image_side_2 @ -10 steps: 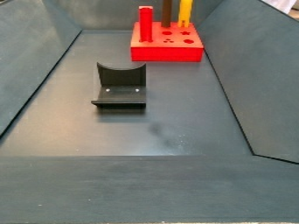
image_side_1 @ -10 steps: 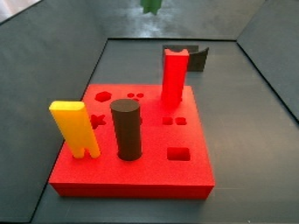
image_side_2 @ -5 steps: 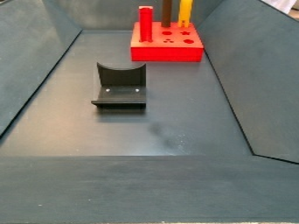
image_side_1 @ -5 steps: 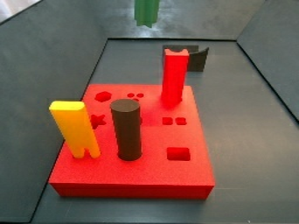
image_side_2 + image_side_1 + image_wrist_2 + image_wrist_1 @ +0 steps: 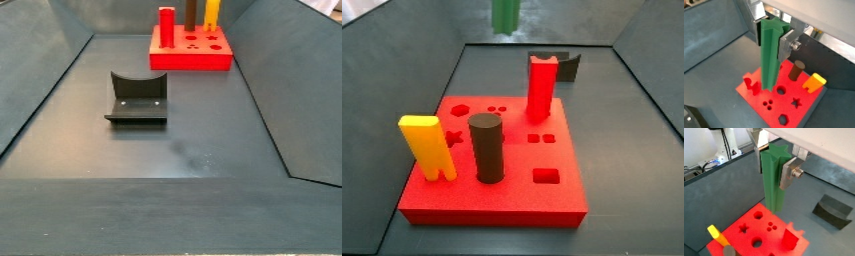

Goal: Pick up the star object. Move up. Place the star object on the fixture. Regrasp the star object. Move to above the board. Insert the star object.
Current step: Insert the star object.

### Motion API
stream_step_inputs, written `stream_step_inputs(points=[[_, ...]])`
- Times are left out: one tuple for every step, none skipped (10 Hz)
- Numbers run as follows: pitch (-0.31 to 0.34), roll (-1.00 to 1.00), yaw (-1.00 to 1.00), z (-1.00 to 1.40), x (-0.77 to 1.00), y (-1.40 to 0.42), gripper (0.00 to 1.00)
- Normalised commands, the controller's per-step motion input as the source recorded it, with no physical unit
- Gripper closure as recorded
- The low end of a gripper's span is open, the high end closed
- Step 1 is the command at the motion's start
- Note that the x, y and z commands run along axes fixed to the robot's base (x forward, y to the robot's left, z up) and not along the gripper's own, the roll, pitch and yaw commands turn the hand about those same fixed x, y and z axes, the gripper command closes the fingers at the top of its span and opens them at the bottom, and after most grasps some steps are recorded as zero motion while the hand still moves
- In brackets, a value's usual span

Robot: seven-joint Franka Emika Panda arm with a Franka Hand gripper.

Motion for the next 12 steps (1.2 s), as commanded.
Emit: stream_step_inputs(points=[[-0.016, -0.21, -0.09, -0.4, -0.2, 0.0, 1.0], [-0.053, -0.29, -0.23, -0.49, -0.33, -0.06, 1.0], [-0.089, -0.32, -0.3, -0.43, -0.49, -0.15, 1.0], [-0.093, -0.33, -0.3, -0.42, -0.49, -0.17, 1.0], [-0.111, -0.3, -0.35, -0.48, -0.53, -0.2, 1.0], [-0.164, -0.25, -0.45, -0.55, -0.55, -0.19, 1.0], [-0.159, -0.23, -0.7, -0.62, -0.24, -0.16, 1.0], [-0.173, -0.17, -0.89, -0.52, -0.11, -0.05, 1.0], [-0.161, -0.16, -0.91, -0.46, -0.07, -0.05, 1.0], [-0.139, -0.21, -0.86, -0.35, -0.06, -0.06, 1.0], [-0.153, -0.32, -0.77, -0.18, -0.05, -0.07, 1.0], [-0.039, -0.35, -0.48, -0.38, -0.15, -0.19, 1.0]])
